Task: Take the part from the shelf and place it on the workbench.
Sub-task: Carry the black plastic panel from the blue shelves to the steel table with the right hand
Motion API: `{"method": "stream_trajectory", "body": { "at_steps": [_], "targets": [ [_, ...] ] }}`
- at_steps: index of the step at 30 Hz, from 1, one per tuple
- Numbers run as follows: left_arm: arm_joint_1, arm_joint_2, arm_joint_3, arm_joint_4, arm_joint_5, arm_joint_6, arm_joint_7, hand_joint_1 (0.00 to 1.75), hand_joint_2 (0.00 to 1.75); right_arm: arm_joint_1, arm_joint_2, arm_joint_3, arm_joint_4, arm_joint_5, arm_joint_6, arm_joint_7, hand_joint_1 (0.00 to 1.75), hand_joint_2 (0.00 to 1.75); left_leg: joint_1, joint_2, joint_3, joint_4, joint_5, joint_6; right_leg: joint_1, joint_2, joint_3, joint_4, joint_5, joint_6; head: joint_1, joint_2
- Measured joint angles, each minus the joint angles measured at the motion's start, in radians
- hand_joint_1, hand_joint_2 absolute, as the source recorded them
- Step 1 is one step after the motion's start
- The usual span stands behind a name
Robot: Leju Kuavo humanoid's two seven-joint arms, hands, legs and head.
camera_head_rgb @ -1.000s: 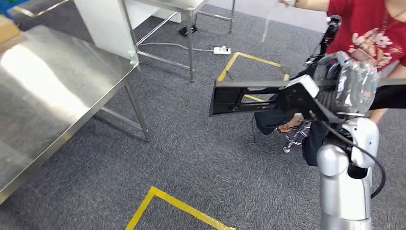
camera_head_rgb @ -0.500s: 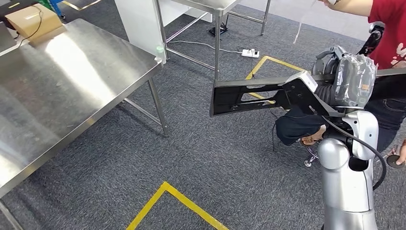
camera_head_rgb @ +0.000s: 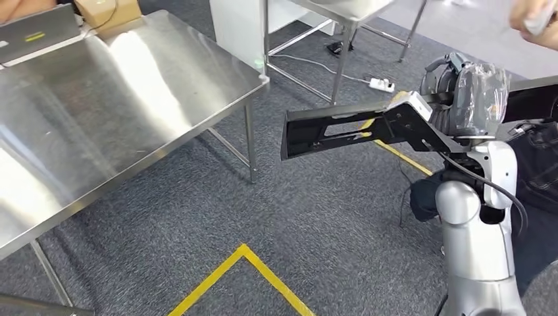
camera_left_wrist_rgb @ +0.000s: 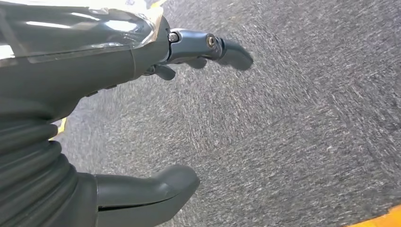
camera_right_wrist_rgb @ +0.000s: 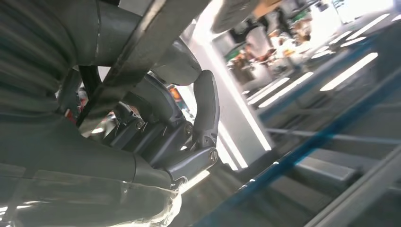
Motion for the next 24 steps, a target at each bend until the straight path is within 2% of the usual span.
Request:
{"method": "stream_trajectory", "body": {
  "at_steps": [1,2,3,4,5,6,7,8,9,10,11,12,13,14,16,18,19,20,21,22,24],
  "targets": [
    [-0.005,-0.001,0.006,0.001,0.012,0.000,-0.011,0.00,1.75,-0.016,-0.001,0.006,0.017,-0.004,0.003,-0.006,1.75,1.75,0.000,-0.010,-0.001,0.000,0.001,0.003,0.000,0.020,-0.036,0.069,-0.027,-0.004,0.001,0.000],
    [-0.012,-0.002,0.013,0.002,0.026,-0.001,-0.020,0.00,1.75,-0.036,0.000,0.016,0.040,-0.006,0.007,-0.012,1.75,1.75,0.000,-0.020,-0.002,0.000,0.001,0.004,-0.001,0.029,-0.071,0.136,-0.049,-0.005,0.003,0.000],
    [-0.020,-0.003,0.019,0.003,0.039,-0.001,-0.027,0.00,1.75,-0.060,0.005,0.029,0.067,-0.009,0.010,-0.016,1.75,1.75,0.000,-0.030,-0.003,0.000,0.002,0.004,-0.001,0.033,-0.097,0.180,-0.058,-0.002,0.003,0.000],
    [-0.029,-0.004,0.025,0.004,0.047,-0.003,-0.029,0.00,1.75,-0.082,0.009,0.043,0.092,-0.012,0.012,-0.017,1.75,1.75,0.000,-0.041,-0.002,0.001,0.002,0.004,-0.002,0.034,-0.104,0.185,-0.051,0.005,0.003,0.000],
    [-0.038,-0.004,0.028,0.005,0.048,-0.006,-0.027,0.00,1.75,-0.099,0.010,0.055,0.109,-0.019,0.011,-0.017,1.75,1.75,0.001,-0.054,-0.001,0.001,0.003,0.003,-0.004,0.036,-0.089,0.147,-0.027,0.014,0.003,0.000],
    [-0.047,-0.003,0.029,0.007,0.046,-0.011,-0.026,0.00,1.75,-0.112,0.008,0.064,0.120,-0.031,0.010,-0.017,1.75,1.75,0.003,-0.068,0.000,0.003,0.003,0.002,-0.007,0.043,-0.056,0.076,0.007,0.024,0.003,0.000],
    [-0.054,0.000,0.029,0.009,0.044,-0.017,-0.025,0.00,1.75,-0.121,0.001,0.069,0.126,-0.048,0.010,-0.017,1.75,1.75,0.003,-0.082,-0.001,0.004,0.003,-0.001,-0.011,0.060,-0.022,0.004,0.035,0.031,0.003,0.000],
    [-0.059,0.002,0.029,0.011,0.040,-0.022,-0.026,0.00,1.75,-0.126,-0.010,0.072,0.128,-0.067,0.010,-0.018,1.75,1.75,0.003,-0.096,-0.004,0.007,0.004,-0.006,-0.013,0.075,0.006,-0.054,0.057,0.032,0.003,0.000],
    [-0.063,0.005,0.029,0.013,0.037,-0.026,-0.027,0.00,1.75,-0.129,-0.021,0.076,0.130,-0.085,0.010,-0.020,1.75,1.75,0.003,-0.108,-0.009,0.009,0.005,-0.012,-0.014,0.088,0.022,-0.088,0.067,0.027,0.003,0.000],
    [-0.064,0.007,0.029,0.015,0.035,-0.029,-0.029,0.00,1.75,-0.128,-0.032,0.078,0.131,-0.100,0.010,-0.021,1.75,1.75,0.003,-0.118,-0.014,0.009,0.008,-0.019,-0.012,0.092,0.025,-0.096,0.068,0.021,0.003,0.000],
    [-0.064,0.009,0.029,0.017,0.033,-0.030,-0.030,0.00,1.75,-0.126,-0.041,0.080,0.131,-0.112,0.009,-0.024,1.75,1.75,0.003,-0.127,-0.018,0.008,0.011,-0.025,-0.009,0.086,0.025,-0.098,0.070,0.014,0.003,0.000],
    [-0.064,0.012,0.029,0.020,0.030,-0.031,-0.032,0.00,1.75,-0.124,-0.046,0.082,0.131,-0.119,0.008,-0.025,1.75,1.75,0.004,-0.127,-0.023,0.007,0.011,-0.030,-0.013,0.078,0.024,-0.099,0.072,0.008,0.002,0.000],
    [-0.064,0.014,0.029,0.022,0.028,-0.031,-0.033,0.00,1.75,-0.122,-0.052,0.084,0.131,-0.127,0.006,-0.028,1.75,1.75,0.003,-0.111,-0.029,0.015,0.005,-0.035,-0.016,0.070,0.025,-0.101,0.074,0.002,0.001,0.000],
    [-0.065,0.017,0.029,0.024,0.026,-0.032,-0.034,0.00,1.75,-0.116,-0.059,0.085,0.130,-0.135,0.001,-0.032,1.75,1.75,0.002,-0.085,-0.042,0.040,-0.010,-0.040,-0.019,0.060,0.027,-0.103,0.074,-0.006,-0.003,0.000],
    [-0.068,0.020,0.029,0.029,0.022,-0.031,-0.034,0.00,1.75,-0.098,-0.081,0.084,0.128,-0.152,-0.010,-0.043,1.75,1.75,0.001,-0.024,-0.096,0.148,-0.064,-0.047,-0.018,0.038,0.032,-0.105,0.071,-0.019,-0.008,0.000],
    [-0.068,0.021,0.029,0.034,0.020,-0.031,-0.033,0.00,1.75,-0.079,-0.100,0.083,0.127,-0.164,-0.016,-0.051,1.75,1.75,0.006,-0.005,-0.157,0.270,-0.107,-0.052,-0.014,0.015,0.034,-0.105,0.068,-0.025,-0.009,0.000],
    [-0.067,0.021,0.029,0.036,0.020,-0.031,-0.033,0.00,1.75,-0.072,-0.106,0.083,0.127,-0.167,-0.017,-0.053,1.75,1.75,0.008,-0.002,-0.170,0.293,-0.106,-0.053,-0.013,0.005,0.035,-0.105,0.067,-0.026,-0.009,0.000],
    [-0.067,0.021,0.029,0.038,0.020,-0.030,-0.032,0.00,1.75,-0.066,-0.111,0.084,0.126,-0.169,-0.017,-0.055,1.75,1.75,0.009,0.000,-0.162,0.275,-0.087,-0.053,-0.013,-0.005,0.038,-0.105,0.065,-0.026,-0.009,0.000],
    [-0.067,0.022,0.029,0.038,0.020,-0.030,-0.031,0.00,1.75,-0.063,-0.115,0.084,0.126,-0.170,-0.018,-0.056,1.75,1.75,0.010,0.005,-0.135,0.220,-0.055,-0.052,-0.013,-0.014,0.041,-0.105,0.062,-0.025,-0.009,0.000],
    [-0.067,0.024,0.029,0.039,0.020,-0.029,-0.030,0.00,1.75,-0.061,-0.118,0.084,0.124,-0.171,-0.018,-0.056,1.75,1.75,0.009,0.021,-0.097,0.148,-0.026,-0.048,-0.012,-0.023,0.045,-0.105,0.059,-0.024,-0.009,0.000],
    [-0.070,0.026,0.029,0.041,0.020,-0.027,-0.025,0.00,1.75,-0.062,-0.127,0.083,0.122,-0.178,-0.021,-0.059,1.75,1.75,0.001,0.049,-0.038,0.043,0.002,-0.038,-0.004,-0.039,0.049,-0.104,0.052,-0.015,-0.009,0.000]
  ]
}}
